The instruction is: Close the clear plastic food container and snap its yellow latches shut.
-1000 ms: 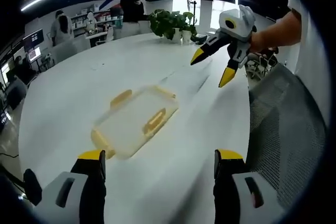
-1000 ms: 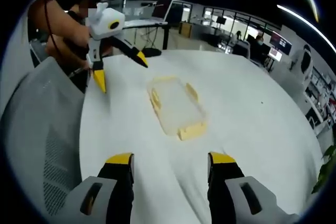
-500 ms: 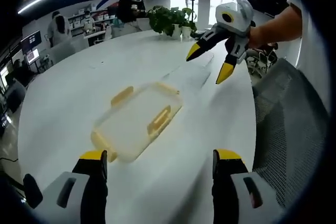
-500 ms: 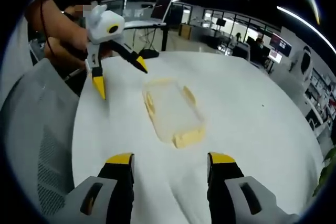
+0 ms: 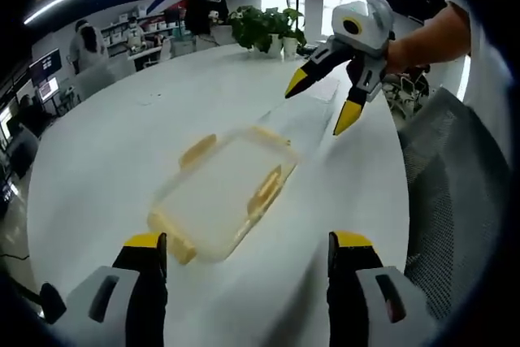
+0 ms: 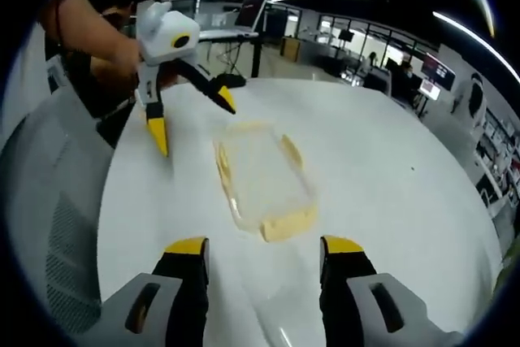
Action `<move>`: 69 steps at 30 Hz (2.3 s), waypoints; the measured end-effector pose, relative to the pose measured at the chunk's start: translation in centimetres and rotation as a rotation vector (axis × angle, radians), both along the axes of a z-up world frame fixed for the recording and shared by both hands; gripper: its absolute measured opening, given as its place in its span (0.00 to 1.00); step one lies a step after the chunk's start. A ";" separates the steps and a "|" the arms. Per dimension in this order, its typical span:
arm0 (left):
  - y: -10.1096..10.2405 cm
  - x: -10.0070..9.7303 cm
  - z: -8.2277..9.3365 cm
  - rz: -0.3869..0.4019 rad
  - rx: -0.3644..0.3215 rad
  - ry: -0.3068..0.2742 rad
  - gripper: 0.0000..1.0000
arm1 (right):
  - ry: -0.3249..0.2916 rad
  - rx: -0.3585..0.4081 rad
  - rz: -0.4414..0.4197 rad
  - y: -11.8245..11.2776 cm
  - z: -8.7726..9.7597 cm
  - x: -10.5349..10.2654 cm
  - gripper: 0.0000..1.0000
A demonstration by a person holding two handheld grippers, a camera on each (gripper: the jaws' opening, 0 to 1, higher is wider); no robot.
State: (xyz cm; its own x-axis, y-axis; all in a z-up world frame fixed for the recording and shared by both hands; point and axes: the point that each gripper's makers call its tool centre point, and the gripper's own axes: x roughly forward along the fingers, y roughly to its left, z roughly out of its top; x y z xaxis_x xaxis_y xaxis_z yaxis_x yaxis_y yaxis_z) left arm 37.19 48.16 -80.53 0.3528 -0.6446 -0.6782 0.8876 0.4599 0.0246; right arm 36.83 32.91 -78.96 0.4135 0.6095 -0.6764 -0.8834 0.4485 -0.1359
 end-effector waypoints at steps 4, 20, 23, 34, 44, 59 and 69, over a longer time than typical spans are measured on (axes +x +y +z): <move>0.2 0.7 -0.2 -0.005 0.007 -0.002 0.81 | 0.003 0.000 0.008 0.3 -0.1 0.3 0.54; 0.8 2.1 -1.1 -0.060 0.076 -0.020 0.78 | 0.008 -0.054 0.072 1.3 -1.4 1.3 0.54; 0.8 2.4 -1.0 -0.073 0.083 -0.022 0.78 | 0.012 -0.064 0.078 1.3 -1.5 1.7 0.54; 1.3 3.3 -1.4 -0.132 0.121 -0.023 0.77 | 0.017 -0.069 0.098 1.9 -1.8 2.9 0.53; 1.6 3.9 -1.7 -0.186 0.158 -0.021 0.75 | 0.033 -0.113 0.147 2.2 -2.9 3.4 0.53; 2.2 4.6 -1.9 -0.312 0.241 -0.004 0.71 | 0.059 -0.178 0.216 2.0 -3.8 3.9 0.54; 2.3 4.7 -2.2 -0.403 0.312 0.004 0.67 | 0.042 -0.244 0.266 2.0 -3.8 4.0 0.53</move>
State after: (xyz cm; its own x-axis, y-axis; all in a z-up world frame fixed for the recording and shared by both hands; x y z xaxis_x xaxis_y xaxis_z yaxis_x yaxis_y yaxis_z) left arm 41.89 50.47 -82.76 0.1148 -0.4951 -0.8612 0.9934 0.0524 0.1022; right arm 40.86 34.92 -82.79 0.2313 0.5107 -0.8281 -0.9718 0.1614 -0.1719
